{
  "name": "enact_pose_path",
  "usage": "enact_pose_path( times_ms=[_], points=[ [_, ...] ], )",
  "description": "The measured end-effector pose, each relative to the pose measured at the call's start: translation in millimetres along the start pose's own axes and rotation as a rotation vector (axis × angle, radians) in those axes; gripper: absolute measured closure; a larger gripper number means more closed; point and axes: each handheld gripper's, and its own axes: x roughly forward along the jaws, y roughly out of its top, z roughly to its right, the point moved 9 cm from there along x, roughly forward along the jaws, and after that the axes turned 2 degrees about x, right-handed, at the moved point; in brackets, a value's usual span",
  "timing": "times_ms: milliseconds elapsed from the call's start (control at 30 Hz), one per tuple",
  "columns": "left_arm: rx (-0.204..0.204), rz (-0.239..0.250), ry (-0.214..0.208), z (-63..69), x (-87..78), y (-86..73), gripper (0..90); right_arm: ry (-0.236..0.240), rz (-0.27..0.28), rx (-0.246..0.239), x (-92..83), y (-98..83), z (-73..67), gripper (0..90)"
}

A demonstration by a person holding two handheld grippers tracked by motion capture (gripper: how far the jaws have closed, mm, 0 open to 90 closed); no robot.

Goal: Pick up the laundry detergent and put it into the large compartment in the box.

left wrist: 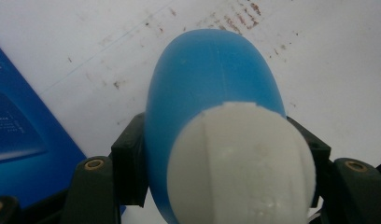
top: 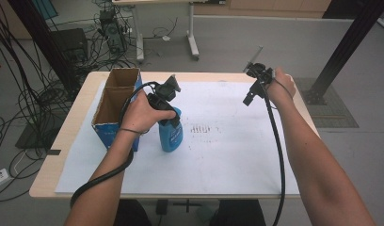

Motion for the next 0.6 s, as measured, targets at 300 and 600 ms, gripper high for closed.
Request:
enact_pose_path(
  times_ms=[300, 600],
  points=[
    [-0.001, -0.001, 0.001, 0.1, 0.0, -0.2, 37.6, 0.008, -0.009, 0.009, 0.9, -0.3, -0.6, 7.7],
    [-0.003, -0.002, 0.001, 0.3, 0.2, 0.2, 37.6, -0.003, -0.002, -0.003, 1.6, 1.3, -0.1, 5.4]
  ],
)
